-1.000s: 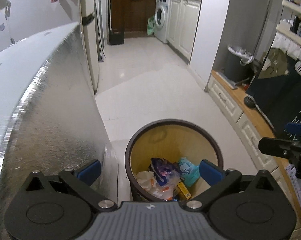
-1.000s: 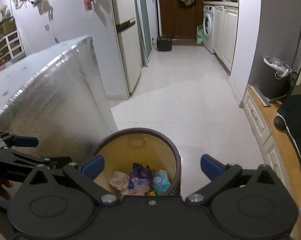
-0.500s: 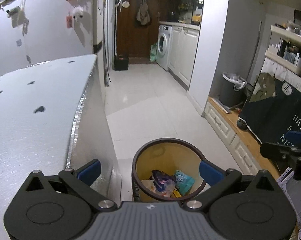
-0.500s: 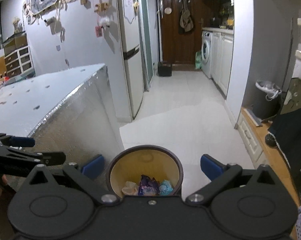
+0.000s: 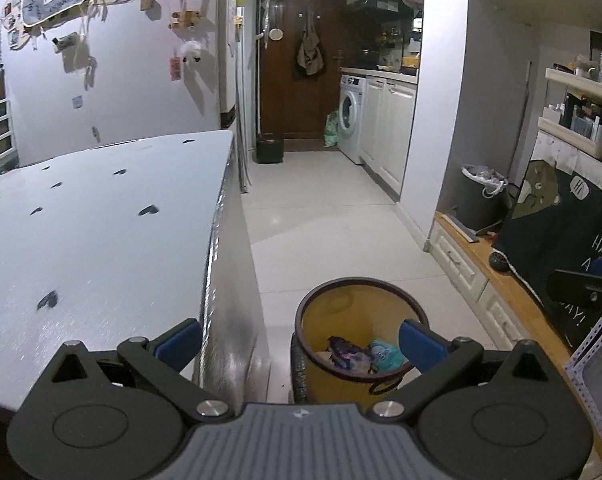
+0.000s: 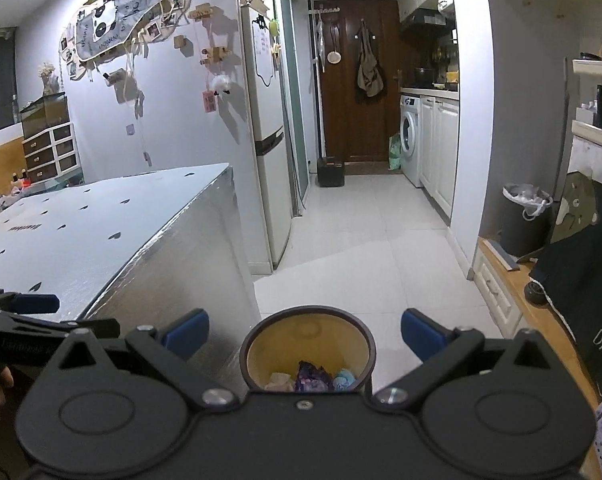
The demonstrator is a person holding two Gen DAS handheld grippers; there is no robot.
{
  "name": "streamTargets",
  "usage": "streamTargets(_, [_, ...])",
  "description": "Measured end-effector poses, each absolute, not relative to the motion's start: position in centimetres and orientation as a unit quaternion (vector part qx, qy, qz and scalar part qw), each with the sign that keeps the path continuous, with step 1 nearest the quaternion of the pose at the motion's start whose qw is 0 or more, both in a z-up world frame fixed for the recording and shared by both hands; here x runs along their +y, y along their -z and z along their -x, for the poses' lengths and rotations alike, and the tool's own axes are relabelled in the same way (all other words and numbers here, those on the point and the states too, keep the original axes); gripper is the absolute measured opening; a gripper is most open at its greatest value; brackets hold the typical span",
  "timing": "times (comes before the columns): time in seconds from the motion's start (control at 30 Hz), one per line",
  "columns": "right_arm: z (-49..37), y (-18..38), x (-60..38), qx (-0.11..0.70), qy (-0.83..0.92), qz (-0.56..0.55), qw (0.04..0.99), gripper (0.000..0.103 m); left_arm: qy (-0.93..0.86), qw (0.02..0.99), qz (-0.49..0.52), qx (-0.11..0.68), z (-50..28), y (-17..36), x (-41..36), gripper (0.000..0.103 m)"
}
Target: Collect trash
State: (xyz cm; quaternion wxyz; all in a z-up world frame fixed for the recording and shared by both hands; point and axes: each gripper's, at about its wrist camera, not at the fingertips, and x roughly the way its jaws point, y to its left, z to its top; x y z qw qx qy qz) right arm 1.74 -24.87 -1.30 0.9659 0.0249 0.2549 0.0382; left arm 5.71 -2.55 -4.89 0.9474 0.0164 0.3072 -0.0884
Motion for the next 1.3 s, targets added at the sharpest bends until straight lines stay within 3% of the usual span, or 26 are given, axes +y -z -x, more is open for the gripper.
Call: streamTargets(1.3, [3.1, 3.5, -23.2, 0.283, 0.009, 0.012, 0.959, 0.103, 0.056, 0.953, -0.002, 0.299, -0.1, 5.2, -1.2, 0.103])
